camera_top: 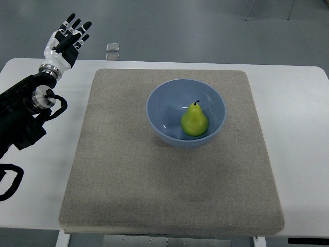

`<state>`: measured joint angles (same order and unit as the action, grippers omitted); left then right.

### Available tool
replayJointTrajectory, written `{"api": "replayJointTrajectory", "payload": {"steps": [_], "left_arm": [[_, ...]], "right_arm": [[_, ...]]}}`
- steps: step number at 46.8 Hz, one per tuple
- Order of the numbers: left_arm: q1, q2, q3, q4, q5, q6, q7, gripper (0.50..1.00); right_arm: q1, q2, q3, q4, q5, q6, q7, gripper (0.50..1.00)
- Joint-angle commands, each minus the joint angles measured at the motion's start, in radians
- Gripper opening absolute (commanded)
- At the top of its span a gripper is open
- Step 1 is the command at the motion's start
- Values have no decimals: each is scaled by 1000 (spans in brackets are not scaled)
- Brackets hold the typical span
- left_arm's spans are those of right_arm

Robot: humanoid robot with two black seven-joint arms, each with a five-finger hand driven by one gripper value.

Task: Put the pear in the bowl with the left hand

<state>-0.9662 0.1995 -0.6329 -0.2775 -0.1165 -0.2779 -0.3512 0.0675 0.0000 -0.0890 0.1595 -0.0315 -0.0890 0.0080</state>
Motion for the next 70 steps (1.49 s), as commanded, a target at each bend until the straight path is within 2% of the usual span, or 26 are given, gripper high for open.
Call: {"api": "replayJointTrajectory", "payload": {"steps": [1,18,29,70], "left_arm": [[7,-17,-30,0,-2,3,0,990],[7,-78,-16,41,8,28,0,990],[-8,-91,-16,34,5,95,1,990],[-74,-89,-13,38,17,103,1,990]], "right_arm": [[0,0,0,0,-1,0,0,924],[0,0,0,0,-1,0,1,924],[0,0,0,0,-1,0,0,926],[0,0,0,0,1,-3,0,924]]}}
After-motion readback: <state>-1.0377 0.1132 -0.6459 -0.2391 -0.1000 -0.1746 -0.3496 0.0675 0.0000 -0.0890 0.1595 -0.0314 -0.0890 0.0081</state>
